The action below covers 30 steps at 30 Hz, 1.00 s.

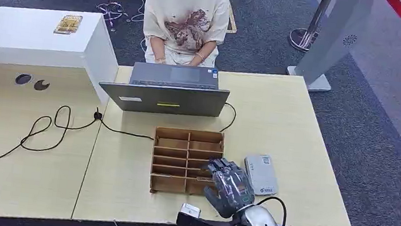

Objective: Pass the card to the sensor for recognition and then transmit it.

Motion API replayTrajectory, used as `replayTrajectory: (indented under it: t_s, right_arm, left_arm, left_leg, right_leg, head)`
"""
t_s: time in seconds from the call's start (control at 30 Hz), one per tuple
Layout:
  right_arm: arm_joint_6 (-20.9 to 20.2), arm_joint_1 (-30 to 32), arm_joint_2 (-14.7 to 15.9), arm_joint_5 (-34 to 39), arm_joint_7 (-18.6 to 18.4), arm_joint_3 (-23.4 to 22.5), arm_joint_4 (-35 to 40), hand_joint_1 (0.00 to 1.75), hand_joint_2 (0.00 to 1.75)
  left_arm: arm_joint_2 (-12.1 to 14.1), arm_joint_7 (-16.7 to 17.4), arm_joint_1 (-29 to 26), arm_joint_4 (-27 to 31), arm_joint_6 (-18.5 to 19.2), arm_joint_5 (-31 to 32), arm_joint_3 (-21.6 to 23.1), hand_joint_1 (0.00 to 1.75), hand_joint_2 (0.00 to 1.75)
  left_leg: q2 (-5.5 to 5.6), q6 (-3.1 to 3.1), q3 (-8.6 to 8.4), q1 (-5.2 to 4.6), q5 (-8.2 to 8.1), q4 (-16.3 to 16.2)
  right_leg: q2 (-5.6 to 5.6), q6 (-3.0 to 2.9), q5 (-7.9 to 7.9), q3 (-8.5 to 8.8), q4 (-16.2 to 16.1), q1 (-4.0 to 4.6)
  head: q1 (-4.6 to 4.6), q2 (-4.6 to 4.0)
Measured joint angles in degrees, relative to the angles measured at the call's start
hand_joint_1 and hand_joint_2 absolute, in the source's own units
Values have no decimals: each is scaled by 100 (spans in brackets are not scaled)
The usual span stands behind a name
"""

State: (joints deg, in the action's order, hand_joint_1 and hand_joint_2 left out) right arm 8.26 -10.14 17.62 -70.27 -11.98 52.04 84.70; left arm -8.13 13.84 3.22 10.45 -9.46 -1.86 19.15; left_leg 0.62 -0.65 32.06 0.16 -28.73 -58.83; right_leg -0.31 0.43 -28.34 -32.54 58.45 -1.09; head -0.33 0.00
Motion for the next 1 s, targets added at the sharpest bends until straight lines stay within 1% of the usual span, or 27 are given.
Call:
replayTrajectory:
  t_s: [0.13, 0.2, 0.23, 0.27, 0.3, 0.33, 0.4, 0.43, 0.47, 0.5, 0.57, 0.73, 0.77, 0.8, 0.87, 0.9, 0.97, 1.0]
  right_arm:
    - [-39, -30, -11, -9, -17, 33, -68, 75, 175]
    - [-46, -48, -30, -20, -37, 50, -109, 86, 175]
    - [-46, -55, -41, -26, -52, 57, -140, 87, 175]
    - [-46, -59, -53, -37, -57, 61, -160, 80, 175]
    - [-46, -62, -59, -46, -61, 63, -184, 79, 175]
    - [-46, -66, -77, -52, -77, 68, -208, 79, 175]
    - [-46, -86, -116, -72, -109, 72, -277, 87, 175]
    - [-44, -92, -138, -79, -129, 74, -315, 87, 175]
    - [-39, -94, -162, -96, -138, 74, -359, 127, 175]
    - [-35, -94, -188, -116, -149, 74, -387, 138, 175]
    - [-11, -99, -238, -157, -184, 74, -444, 150, 175]
    - [138, -118, -352, -238, -197, 74, -570, 150, 175]
    - [151, -118, -369, -245, -197, 72, -586, 157, 175]
    - [160, -118, -387, -251, -197, 72, -601, 161, 175]
    - [203, -118, -413, -282, -197, 72, -627, 161, 175]
    - [230, -115, -431, -295, -197, 70, -636, 164, 175]
    - [273, -84, -468, -317, -197, 68, -660, 166, 175]
    - [282, -66, -481, -337, -197, 66, -669, 164, 175]
  left_arm:
    - [7, -7, 0, 0, 0, 0, 0, 0, 0]
    - [9, -9, -1, 0, 0, 0, 0, 0, 0]
    - [9, -9, -1, 0, 2, 2, 0, 0, 0]
    - [9, -9, -1, 0, 0, 2, 0, 0, 0]
    - [11, -9, -1, 0, 0, 13, 0, 0, 0]
    - [11, -9, -1, 0, 0, 17, 0, 0, 0]
    - [11, -9, -2, 0, 0, 24, 0, 0, 0]
    - [11, -11, -2, 2, 2, 28, 0, 0, 0]
    - [11, -11, -3, 0, 0, 33, 0, 0, 0]
    - [11, -15, -3, 0, 0, 35, 0, 0, 0]
    - [11, -15, -3, 0, 0, 35, 0, 0, 0]
    - [11, -17, -3, 0, -4, 35, 0, 0, 0]
    - [11, -15, -3, 2, -7, 37, 0, 0, 0]
    - [11, -15, -3, 0, -7, 35, 0, 0, 0]
    - [11, -17, -3, 0, -9, 37, 0, 0, 0]
    - [11, -17, -3, 0, -9, 37, 0, 0, 0]
    - [11, -22, -3, 0, -13, 39, 0, 0, 0]
    - [11, -24, -3, 2, -15, 44, 0, 0, 0]
  left_leg:
    - [0, 0, 0, 0, 0, 0]
    - [0, 0, 0, 0, 0, 0]
    - [0, 0, 0, 0, 0, 0]
    - [0, 0, 0, 0, 0, 0]
    - [0, 0, 0, 0, 0, 0]
    - [0, 0, 0, 0, 0, 0]
    - [0, 0, 0, 0, 0, 0]
    - [0, 0, 0, 0, 0, 0]
    - [0, 0, 0, 0, 0, 0]
    - [0, 0, 0, 0, 0, 0]
    - [0, 0, -1, 0, 0, 0]
    - [0, 0, -1, 0, 0, 0]
    - [0, 0, -1, 0, 0, 0]
    - [-1, 0, -2, 0, 0, 0]
    - [-1, 0, -2, 0, 0, 0]
    - [-1, 0, -2, 0, 0, 0]
    - [-1, 0, -2, 0, 0, 0]
    - [-1, 0, -2, 0, 0, 0]
  right_leg:
    - [0, 0, 0, 0, 0, 0]
    - [0, 0, 0, 0, 0, 0]
    - [0, 0, 0, 0, 0, 0]
    - [0, 0, 0, 0, 0, 0]
    - [0, 0, 0, 0, 0, 0]
    - [0, 0, 0, 0, 0, 0]
    - [0, 0, 0, 0, 0, 0]
    - [0, 0, 0, 0, 0, 0]
    - [0, 0, 0, 0, 0, 0]
    - [0, 0, 0, 0, 0, 0]
    - [0, 0, 0, 0, 0, 0]
    - [0, 0, 0, 0, 0, 0]
    - [0, 0, 0, 0, 0, 0]
    - [1, 0, 0, 0, 0, 0]
    - [1, 0, 0, 0, 0, 0]
    - [1, 0, 0, 0, 0, 0]
    - [1, 0, 0, 0, 0, 0]
    - [1, 0, 0, 0, 0, 0]
  head:
    - [0, 0]
    - [0, 0]
    - [0, 0]
    - [0, 0]
    - [0, 0]
    - [0, 0]
    - [0, 2]
    - [0, 0]
    - [0, 2]
    - [0, 2]
    - [0, 2]
    - [0, 2]
    - [0, 2]
    - [0, 2]
    - [0, 2]
    - [0, 2]
    - [0, 2]
    - [2, 0]
